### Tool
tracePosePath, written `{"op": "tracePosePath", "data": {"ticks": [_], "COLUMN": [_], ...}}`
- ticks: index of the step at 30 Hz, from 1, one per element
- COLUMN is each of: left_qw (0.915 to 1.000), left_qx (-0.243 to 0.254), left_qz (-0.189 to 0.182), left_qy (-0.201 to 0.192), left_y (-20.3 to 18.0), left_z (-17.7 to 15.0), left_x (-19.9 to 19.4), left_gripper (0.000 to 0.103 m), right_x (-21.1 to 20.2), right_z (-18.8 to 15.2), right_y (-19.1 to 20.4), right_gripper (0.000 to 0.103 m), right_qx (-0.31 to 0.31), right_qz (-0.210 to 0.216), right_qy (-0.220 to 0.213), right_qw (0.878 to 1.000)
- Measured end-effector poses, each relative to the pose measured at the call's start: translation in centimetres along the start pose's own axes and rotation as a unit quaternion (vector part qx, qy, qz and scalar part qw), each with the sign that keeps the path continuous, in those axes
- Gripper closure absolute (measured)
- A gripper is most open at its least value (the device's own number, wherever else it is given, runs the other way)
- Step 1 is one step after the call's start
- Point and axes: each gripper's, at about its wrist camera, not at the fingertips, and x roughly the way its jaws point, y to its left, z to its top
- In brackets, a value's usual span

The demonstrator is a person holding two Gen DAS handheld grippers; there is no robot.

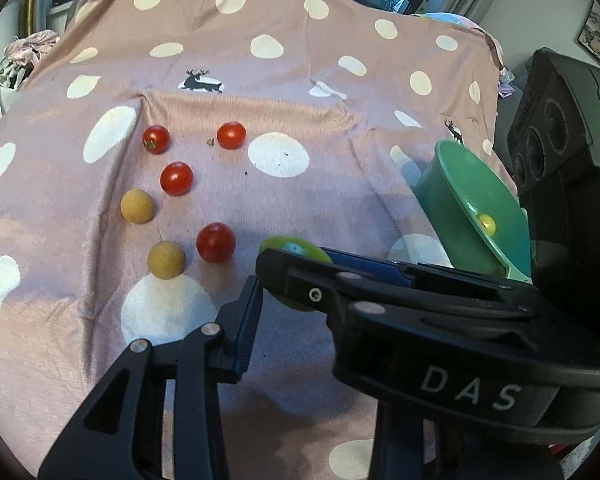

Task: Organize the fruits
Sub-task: 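Lift the green plum with the right tool toward the bowl, then carry the green plum with the right tool over the bowl and lower it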

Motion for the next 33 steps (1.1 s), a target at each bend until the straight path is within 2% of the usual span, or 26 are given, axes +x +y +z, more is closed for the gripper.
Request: {"op": "tracePosePath", "data": {"ticks": [18, 33], "left_qw": [0.9977, 0.9947], "left_qx": [0.024, 0.045], "left_qz": [0.003, 0.006], "left_qy": [-0.064, -0.092], "left_y": [-1.7, -3.3], "left_z": [0.5, 0.8], "left_x": [-3.4, -5.1], "left_gripper": [0.067, 0.067], "right_x": [-3.5, -5.7], "right_z": [0.1, 0.2], "right_y": [2.1, 2.7], "right_gripper": [0.066, 0.066], "right_qx": [-0.026, -0.041], "right_qz": [0.005, 0.009], "right_qy": [-0.056, -0.09], "right_qw": [0.998, 0.995]}}
